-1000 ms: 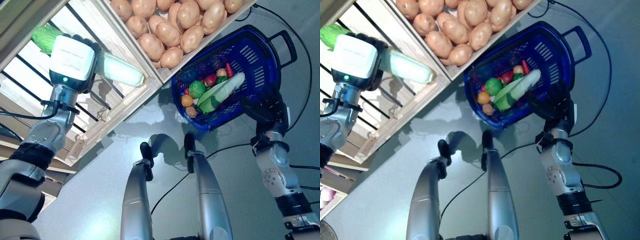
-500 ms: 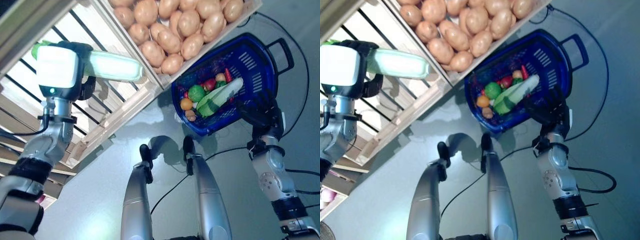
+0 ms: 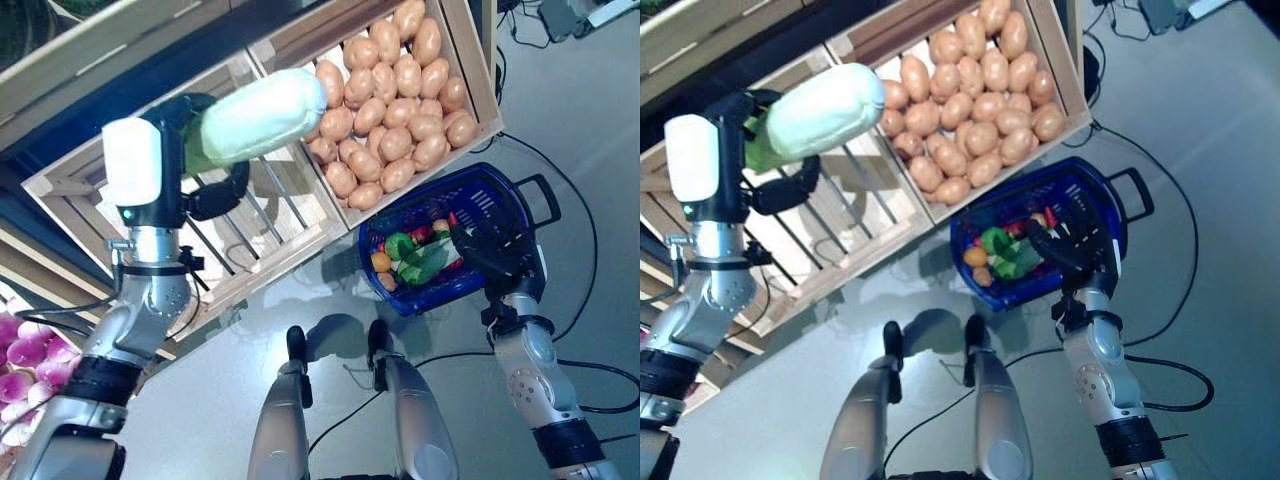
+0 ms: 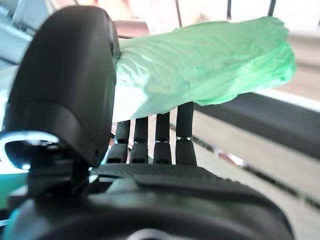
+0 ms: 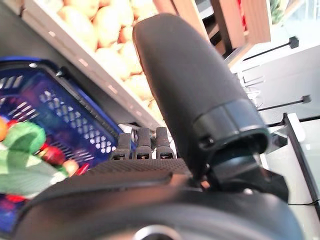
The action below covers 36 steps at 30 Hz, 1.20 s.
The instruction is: Put vegetables into the basket
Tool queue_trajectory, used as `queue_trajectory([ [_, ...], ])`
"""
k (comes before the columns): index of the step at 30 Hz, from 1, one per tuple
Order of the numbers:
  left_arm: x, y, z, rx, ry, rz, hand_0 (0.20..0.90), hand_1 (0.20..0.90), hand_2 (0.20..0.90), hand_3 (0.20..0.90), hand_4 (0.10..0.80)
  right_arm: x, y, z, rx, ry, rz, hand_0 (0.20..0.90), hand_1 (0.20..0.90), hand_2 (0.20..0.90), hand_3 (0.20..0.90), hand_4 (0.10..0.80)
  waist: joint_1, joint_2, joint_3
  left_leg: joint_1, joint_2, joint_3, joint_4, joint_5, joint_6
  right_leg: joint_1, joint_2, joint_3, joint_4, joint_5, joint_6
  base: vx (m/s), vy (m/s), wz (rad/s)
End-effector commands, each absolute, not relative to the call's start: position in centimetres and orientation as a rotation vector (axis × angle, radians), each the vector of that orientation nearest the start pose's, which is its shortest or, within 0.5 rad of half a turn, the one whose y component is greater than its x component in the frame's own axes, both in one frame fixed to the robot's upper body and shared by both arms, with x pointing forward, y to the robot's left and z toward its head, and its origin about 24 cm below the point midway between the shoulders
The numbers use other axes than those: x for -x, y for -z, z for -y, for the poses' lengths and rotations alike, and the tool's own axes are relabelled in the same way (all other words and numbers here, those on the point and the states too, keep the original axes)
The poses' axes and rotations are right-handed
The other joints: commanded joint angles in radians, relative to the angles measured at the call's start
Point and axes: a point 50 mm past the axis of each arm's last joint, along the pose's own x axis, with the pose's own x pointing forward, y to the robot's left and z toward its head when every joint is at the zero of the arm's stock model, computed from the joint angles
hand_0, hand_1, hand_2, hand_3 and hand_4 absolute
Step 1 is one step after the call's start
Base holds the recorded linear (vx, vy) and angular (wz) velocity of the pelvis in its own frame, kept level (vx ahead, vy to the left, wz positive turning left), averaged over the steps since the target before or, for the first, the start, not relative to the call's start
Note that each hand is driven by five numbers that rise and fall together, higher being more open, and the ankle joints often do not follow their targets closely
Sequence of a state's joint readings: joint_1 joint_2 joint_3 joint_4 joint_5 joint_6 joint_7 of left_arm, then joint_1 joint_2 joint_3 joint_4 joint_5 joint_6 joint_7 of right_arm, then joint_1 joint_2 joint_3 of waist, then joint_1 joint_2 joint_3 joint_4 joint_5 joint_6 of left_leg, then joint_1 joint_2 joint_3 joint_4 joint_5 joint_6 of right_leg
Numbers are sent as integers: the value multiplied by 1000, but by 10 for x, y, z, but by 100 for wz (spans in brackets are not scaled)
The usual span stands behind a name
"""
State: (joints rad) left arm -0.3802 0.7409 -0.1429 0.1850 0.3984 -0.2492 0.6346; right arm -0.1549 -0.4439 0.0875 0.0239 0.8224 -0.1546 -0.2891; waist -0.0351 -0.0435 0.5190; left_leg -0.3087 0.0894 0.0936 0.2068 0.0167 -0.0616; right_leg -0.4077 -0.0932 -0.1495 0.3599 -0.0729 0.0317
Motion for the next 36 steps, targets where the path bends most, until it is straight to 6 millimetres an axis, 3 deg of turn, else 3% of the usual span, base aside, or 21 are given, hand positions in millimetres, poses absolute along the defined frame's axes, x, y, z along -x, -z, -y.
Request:
queue_trajectory([
  [1,-288,-214,-233,-778,-395,914,300,300,300,300,400,-277,-142,212,-366,16,417,900,900,900,900,800,13,-6,-103,17,-29,5,19,-22,-21,183,-8,-46,-143,8,28,23,-41,5],
  [3,-289,-195,-221,-739,-311,844,300,300,300,300,400,-276,-137,208,-367,-31,397,900,900,900,900,800,19,-11,-131,67,-32,-4,-33,-10,-21,242,-5,-52,-201,27,36,36,-42,1],
  [10,-292,-161,-206,-606,-148,652,300,300,300,300,400,-273,-127,198,-398,-140,339,900,900,900,900,800,28,-12,-201,176,-26,-13,-153,22,-24,359,7,-63,-308,58,43,47,-21,5],
  [18,-294,-119,-183,-449,17,438,300,300,300,300,400,-270,-117,167,-377,-360,234,900,900,900,900,800,43,-2,-290,268,-9,-30,-289,66,-36,453,4,-84,-443,121,62,47,-23,5],
  [29,-298,-100,-159,-422,186,324,300,300,300,300,400,-274,-120,135,-406,-574,150,900,900,900,900,800,55,3,-361,312,-8,-38,-294,37,-31,475,1,-101,-447,122,70,2,-4,1],
  [36,-295,-95,-150,-434,275,287,300,300,300,300,400,-274,-120,124,-405,-589,136,900,900,900,900,800,60,8,-390,333,-4,-36,-294,22,-28,484,-3,-103,-447,119,75,43,-15,6],
])
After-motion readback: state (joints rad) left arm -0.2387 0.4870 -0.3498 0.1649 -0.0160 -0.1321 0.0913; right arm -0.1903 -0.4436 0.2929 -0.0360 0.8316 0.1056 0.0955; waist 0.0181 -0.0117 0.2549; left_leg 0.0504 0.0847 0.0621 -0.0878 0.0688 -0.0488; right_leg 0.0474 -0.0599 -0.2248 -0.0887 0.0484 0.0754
